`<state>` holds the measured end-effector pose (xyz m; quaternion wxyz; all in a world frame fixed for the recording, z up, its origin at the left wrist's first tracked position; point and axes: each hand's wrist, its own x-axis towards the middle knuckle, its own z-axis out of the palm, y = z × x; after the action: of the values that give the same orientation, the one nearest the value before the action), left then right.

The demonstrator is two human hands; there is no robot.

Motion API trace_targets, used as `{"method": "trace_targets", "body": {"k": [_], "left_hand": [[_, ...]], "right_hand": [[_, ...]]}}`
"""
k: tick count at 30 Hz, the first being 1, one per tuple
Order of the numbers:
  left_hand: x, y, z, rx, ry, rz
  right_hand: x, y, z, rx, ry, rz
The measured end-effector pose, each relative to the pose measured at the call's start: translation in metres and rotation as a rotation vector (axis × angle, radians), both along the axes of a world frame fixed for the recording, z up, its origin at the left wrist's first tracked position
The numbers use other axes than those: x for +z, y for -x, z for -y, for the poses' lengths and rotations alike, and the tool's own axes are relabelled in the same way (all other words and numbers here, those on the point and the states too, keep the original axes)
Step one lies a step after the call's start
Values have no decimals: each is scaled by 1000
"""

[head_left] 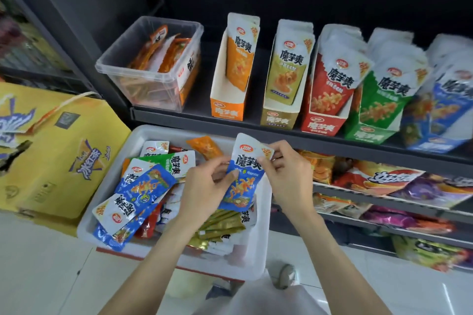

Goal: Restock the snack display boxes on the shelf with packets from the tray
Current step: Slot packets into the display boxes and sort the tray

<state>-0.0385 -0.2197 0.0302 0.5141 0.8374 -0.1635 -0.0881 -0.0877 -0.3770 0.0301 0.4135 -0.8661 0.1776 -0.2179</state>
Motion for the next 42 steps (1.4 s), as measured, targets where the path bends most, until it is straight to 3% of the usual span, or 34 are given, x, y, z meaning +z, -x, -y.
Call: {"method": "trace_targets", "body": {"k": [4,7,11,15,17,25,32,36,39,42], "left_hand": [[27,-2,46,-123,-25,317],[45,-1,89,-194,-10,488],[66,6,147,-263,97,530],[84,13,203,-355,228,480],[89,17,231,-381,277,505],[104,26,346,-364,291,699],[72,30,374,-487,-89,467],[60,32,376,-506,-113,439],[62,31,374,-504,-97,414],[65,29,355,-501,37,404]], "right_hand": [[26,19,40,-126,-36,161],[46,38,75,-228,124,282],[61,64,113,-337,374,436],[81,82,157,-364,89,413],[88,90,183,-353,62,351],[100,92,271,-625,380,490],[70,64,311,-605,431,197],[65,56,316,-567,303,133],[64,61,315,-600,214,214],[64,77,296,-657,186,312]]}}
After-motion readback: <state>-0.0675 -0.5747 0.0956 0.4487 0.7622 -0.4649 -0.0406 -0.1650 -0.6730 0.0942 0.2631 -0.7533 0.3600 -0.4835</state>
